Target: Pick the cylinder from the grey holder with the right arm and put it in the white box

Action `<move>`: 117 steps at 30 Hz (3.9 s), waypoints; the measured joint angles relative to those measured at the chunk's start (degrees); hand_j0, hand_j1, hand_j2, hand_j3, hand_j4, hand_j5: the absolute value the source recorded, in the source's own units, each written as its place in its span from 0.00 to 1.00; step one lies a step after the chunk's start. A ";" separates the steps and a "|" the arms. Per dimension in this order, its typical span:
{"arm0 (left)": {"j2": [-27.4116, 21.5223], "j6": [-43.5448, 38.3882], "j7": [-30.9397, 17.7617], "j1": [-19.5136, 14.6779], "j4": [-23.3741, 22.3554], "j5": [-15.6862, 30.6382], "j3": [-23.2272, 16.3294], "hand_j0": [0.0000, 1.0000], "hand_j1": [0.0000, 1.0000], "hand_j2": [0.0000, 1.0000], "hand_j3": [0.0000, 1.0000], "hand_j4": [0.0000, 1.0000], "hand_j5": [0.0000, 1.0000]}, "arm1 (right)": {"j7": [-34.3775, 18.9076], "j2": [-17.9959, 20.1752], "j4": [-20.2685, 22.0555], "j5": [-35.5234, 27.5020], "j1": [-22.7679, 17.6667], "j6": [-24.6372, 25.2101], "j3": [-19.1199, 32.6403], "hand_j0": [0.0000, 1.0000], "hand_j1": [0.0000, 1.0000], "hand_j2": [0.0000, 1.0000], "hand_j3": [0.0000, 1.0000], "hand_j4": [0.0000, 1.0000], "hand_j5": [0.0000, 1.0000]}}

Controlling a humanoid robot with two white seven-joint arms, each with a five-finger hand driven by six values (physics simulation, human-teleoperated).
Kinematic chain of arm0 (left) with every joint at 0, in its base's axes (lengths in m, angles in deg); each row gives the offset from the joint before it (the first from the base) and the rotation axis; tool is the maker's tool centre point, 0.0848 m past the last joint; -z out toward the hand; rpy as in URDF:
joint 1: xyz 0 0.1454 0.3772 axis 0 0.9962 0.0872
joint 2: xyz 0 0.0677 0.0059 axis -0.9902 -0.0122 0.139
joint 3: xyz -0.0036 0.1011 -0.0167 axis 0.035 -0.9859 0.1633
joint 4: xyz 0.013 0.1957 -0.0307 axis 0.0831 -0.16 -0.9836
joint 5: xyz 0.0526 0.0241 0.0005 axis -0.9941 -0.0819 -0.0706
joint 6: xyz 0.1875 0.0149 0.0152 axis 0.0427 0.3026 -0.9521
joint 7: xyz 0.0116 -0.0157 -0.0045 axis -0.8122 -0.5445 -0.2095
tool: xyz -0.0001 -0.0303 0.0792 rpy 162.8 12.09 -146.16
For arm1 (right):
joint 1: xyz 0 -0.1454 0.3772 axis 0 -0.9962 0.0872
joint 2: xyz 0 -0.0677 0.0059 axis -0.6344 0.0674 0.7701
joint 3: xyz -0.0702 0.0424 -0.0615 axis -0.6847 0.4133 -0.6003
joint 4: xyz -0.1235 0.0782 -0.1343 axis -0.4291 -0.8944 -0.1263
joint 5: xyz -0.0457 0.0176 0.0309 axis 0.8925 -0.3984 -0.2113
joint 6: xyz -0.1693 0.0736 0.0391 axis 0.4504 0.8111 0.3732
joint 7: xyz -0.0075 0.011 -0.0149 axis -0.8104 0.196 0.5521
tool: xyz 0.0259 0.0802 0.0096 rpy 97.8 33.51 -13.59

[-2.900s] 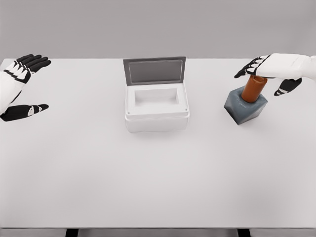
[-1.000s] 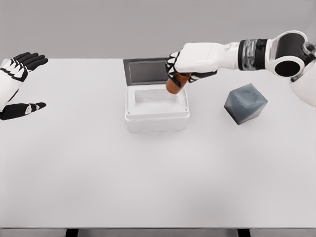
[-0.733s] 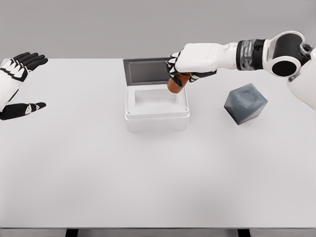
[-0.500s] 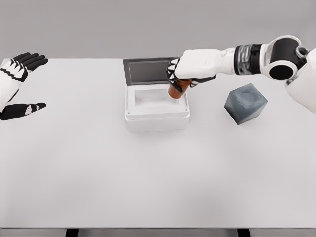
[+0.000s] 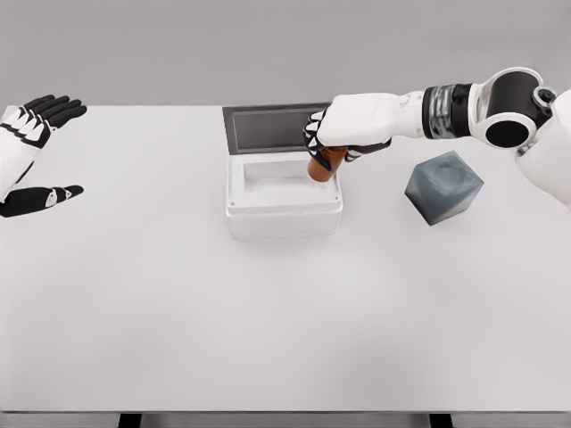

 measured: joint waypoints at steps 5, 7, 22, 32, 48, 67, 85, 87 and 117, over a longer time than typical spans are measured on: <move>0.01 0.00 0.00 -0.09 0.00 0.02 0.00 1.00 1.00 1.00 1.00 1.00 1.00 | 0.03 0.01 0.06 0.15 0.09 0.01 0.00 0.30 0.30 0.30 0.30 0.30 0.30; 0.02 0.00 -0.01 -0.09 0.00 0.01 0.00 1.00 1.00 1.00 1.00 1.00 1.00 | 0.02 0.00 0.07 0.18 0.09 0.00 0.00 0.30 0.30 0.30 0.30 0.30 0.30; 0.01 0.00 0.00 -0.09 0.00 -0.01 0.00 1.00 1.00 1.00 1.00 1.00 1.00 | 0.01 0.58 1.20 1.89 0.88 -0.02 0.12 0.98 0.98 0.98 0.98 0.98 0.98; 0.00 0.00 0.00 0.00 0.00 -0.03 0.00 1.00 1.00 1.00 1.00 1.00 1.00 | 0.01 2.73 12.61 1.73 0.00 -0.02 11.71 0.99 0.99 0.99 0.99 0.99 0.99; 2.02 0.02 -0.11 -9.66 -0.03 5.70 -9.45 1.00 1.00 1.00 1.00 1.00 1.00 | -0.01 11.53 11.52 -0.05 -19.68 -0.10 31.40 1.00 1.00 1.00 1.00 1.00 1.00; 5.13 -31.48 -33.88 -27.86 -8.13 61.95 -20.73 1.00 1.00 1.00 1.00 1.00 1.00 | 0.00 17.01 14.56 -0.31 -27.77 -0.04 38.11 1.00 1.00 1.00 1.00 1.00 1.00; 16.07 -35.67 -33.72 -38.14 -23.89 53.06 -25.37 1.00 1.00 1.00 1.00 1.00 1.00 | 0.00 18.19 16.50 -2.21 -28.92 -0.04 38.32 1.00 1.00 1.00 1.00 1.00 1.00; 17.10 -35.54 -33.71 -39.11 -25.48 51.79 -25.95 1.00 1.00 1.00 1.00 1.00 1.00 | 0.00 18.98 16.90 -3.55 -28.83 -0.03 38.40 1.00 1.00 1.00 1.00 1.00 1.00; 18.10 -22.24 -37.65 -40.08 -28.88 49.68 -37.00 1.00 1.00 1.00 1.00 1.00 1.00 | 0.00 21.88 23.35 -5.13 -33.05 0.37 42.29 1.00 1.00 1.00 1.00 1.00 1.00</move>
